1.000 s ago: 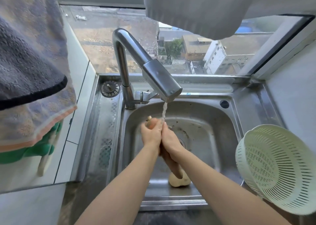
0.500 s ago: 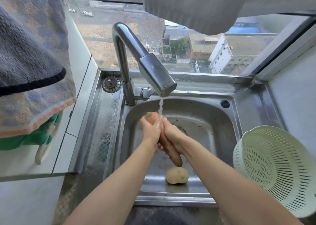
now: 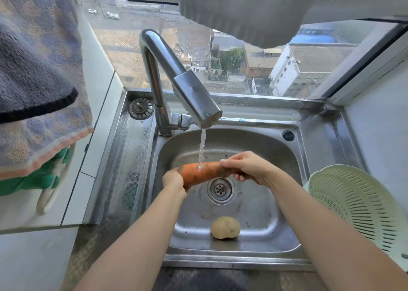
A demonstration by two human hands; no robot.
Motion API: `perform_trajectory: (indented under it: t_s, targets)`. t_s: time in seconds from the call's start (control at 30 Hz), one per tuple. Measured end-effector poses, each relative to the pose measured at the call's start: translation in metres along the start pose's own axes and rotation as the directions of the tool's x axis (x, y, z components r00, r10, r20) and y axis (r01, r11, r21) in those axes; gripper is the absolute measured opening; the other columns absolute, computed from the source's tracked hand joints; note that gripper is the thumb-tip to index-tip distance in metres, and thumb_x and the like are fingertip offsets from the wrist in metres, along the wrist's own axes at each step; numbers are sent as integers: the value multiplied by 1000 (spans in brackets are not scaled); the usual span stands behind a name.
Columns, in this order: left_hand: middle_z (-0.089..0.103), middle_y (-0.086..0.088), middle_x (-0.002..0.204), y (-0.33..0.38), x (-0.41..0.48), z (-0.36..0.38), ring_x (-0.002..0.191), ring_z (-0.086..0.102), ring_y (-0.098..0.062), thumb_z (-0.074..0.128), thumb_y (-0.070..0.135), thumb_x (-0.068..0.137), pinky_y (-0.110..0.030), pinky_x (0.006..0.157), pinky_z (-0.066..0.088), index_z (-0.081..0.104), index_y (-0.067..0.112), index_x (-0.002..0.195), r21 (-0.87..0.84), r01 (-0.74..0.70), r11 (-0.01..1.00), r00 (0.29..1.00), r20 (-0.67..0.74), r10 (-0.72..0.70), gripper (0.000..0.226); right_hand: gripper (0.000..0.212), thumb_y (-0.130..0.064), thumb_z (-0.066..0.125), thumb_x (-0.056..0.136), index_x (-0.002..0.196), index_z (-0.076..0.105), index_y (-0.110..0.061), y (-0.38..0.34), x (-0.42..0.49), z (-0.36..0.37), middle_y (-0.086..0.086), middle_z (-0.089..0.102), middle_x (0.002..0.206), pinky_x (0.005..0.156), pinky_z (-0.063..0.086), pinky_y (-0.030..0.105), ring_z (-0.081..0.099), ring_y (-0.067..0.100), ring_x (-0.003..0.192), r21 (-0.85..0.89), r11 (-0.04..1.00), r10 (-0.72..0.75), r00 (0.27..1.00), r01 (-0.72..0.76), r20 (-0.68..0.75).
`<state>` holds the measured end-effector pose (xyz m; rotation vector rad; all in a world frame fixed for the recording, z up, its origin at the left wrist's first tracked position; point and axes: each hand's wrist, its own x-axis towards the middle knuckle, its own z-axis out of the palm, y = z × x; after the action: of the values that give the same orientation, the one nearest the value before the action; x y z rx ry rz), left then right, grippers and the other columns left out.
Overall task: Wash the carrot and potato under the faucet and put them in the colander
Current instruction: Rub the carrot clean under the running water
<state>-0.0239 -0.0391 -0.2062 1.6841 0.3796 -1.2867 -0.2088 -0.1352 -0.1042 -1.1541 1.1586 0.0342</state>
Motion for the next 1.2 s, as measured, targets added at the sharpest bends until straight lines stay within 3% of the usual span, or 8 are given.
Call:
perform_trajectory:
  t_s: [0.1,0.23,0.43,0.6,0.73,0.83,1.07,1.2]
  targets:
    - [65,-17,88,3,-40,-12,71,60,-30,46,35,90,-38,65,55,63,14,90,248,-207,946,978,43,202,27,40,-29,78,81,97,71,8,-11,9,-4,29,72,83,38,44,16,52,10,41,-2,1000,11,996,-11,-94]
    - [67,-5,97,9,-52,-32,92,67,-25,57,72,66,-43,83,55,69,20,90,630,-567,531,824,430,369,58,27,-24,76,82,85,70,2,-27,10,-10,22,71,72,36,42,16,49,10,38,-82,990,110,994,-111,-19]
    - [67,5,88,8,-65,-20,81,63,-19,82,38,64,-32,75,49,58,23,99,715,-664,221,740,585,332,45,30,-22,70,88,97,64,6,-25,23,6,18,67,69,44,54,21,62,16,45,52,994,96,993,-92,-75]
    - [70,3,93,2,-77,-14,86,65,-19,78,32,68,-30,71,49,59,22,104,731,-512,451,846,340,410,42,54,-28,81,76,121,57,-10,4,37,70,7,70,106,86,56,35,68,21,96,307,931,-123,961,198,-246]
    - [68,-4,78,-6,-84,-16,67,65,-22,77,26,61,-28,57,45,59,14,97,720,-436,540,900,336,278,42,29,-35,76,78,90,61,-12,-4,54,107,6,68,69,70,56,37,65,22,64,531,837,69,938,130,-339]
    - [60,-11,69,1,-86,-27,58,58,-22,70,1,69,-31,55,48,59,5,88,521,-306,797,879,475,27,22,24,-21,64,85,65,53,-15,-13,54,93,1,52,47,56,51,28,52,16,44,660,750,51,999,-40,2]
    - [71,-10,85,-7,-88,-15,81,66,-32,71,36,69,-30,63,42,65,11,92,819,-359,447,902,181,393,34,38,-35,72,75,102,57,-12,-3,63,125,10,71,83,79,56,38,71,25,78,315,934,0,881,169,-472]
    - [58,-9,64,-2,-85,-29,58,56,-24,71,8,66,-34,56,46,59,8,76,522,-297,799,893,449,39,15,24,-24,67,86,68,57,-12,-11,54,98,3,55,50,57,51,28,56,18,46,558,829,37,999,-25,-11]
